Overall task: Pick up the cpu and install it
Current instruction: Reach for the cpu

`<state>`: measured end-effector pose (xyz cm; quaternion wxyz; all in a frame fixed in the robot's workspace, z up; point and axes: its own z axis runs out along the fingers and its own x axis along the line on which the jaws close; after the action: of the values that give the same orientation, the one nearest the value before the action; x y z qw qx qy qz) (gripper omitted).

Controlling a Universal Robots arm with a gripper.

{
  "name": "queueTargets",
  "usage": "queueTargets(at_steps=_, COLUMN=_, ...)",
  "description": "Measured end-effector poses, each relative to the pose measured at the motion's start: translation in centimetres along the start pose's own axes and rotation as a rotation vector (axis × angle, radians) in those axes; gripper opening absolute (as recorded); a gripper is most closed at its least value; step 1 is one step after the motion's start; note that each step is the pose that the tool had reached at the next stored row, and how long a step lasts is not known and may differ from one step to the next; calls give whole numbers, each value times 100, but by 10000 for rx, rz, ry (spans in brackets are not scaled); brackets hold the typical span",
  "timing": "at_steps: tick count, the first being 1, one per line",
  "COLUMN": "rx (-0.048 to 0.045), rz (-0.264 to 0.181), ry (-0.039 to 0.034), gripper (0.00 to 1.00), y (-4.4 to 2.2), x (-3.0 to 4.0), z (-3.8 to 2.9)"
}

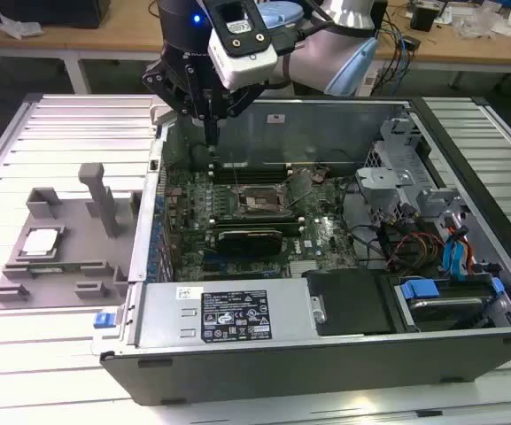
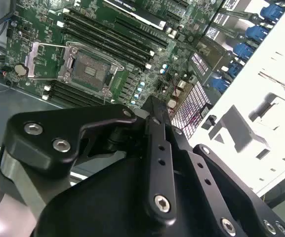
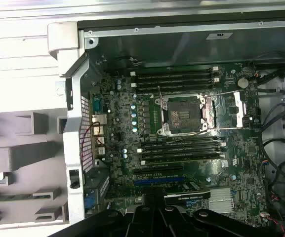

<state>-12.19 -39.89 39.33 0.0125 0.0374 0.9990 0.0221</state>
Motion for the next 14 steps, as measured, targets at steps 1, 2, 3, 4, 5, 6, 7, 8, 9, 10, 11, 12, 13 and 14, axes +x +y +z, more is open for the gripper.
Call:
queueTargets(at_steps=1, rx=1, rz=0, ry=0, gripper=11, y=0, x=0, z=0)
queueTargets(at_steps=2, rx=0, rz=0, ry=0, gripper=11, y=0, x=0, z=0)
queueTargets(at_steps=3, rx=0, rz=0, ry=0, gripper=11, y=0, x=0, z=0)
queueTargets(at_steps=4, rx=0, rz=0, ry=0, gripper=11, y=0, x=0, z=0)
queueTargets(at_steps=5, rx=0, rz=0, ry=0, gripper=11, y=0, x=0, z=0)
queueTargets(at_steps=6, rx=0, rz=0, ry=0, gripper=11, y=0, x=0, z=0)
queueTargets(at_steps=7, rx=0, rz=0, ry=0, gripper=11, y=0, x=0, z=0)
queueTargets(at_steps=8, rx=0, rz=0, ry=0, gripper=11, y=0, x=0, z=0)
queueTargets(at_steps=9, rx=0, rz=0, ry=0, gripper=11, y=0, x=0, z=0)
queueTargets(at_steps=10, rx=1, rz=0, ry=0, gripper=11, y=0, x=0, z=0)
queueTargets(at_steps=11, rx=0, rz=0, ry=0, gripper=11, y=0, x=0, z=0)
queueTargets(at_steps=12, rx=1, rz=1, ry=0, gripper=11, y=0, x=7, z=0)
queueTargets(at_steps=13, rx=0, rz=1, ry=0, gripper=11, y=-1, x=19, z=-1)
queueTargets(at_steps=14, rx=1, rz=1, ry=0, gripper=11, y=-2, x=28, z=-1)
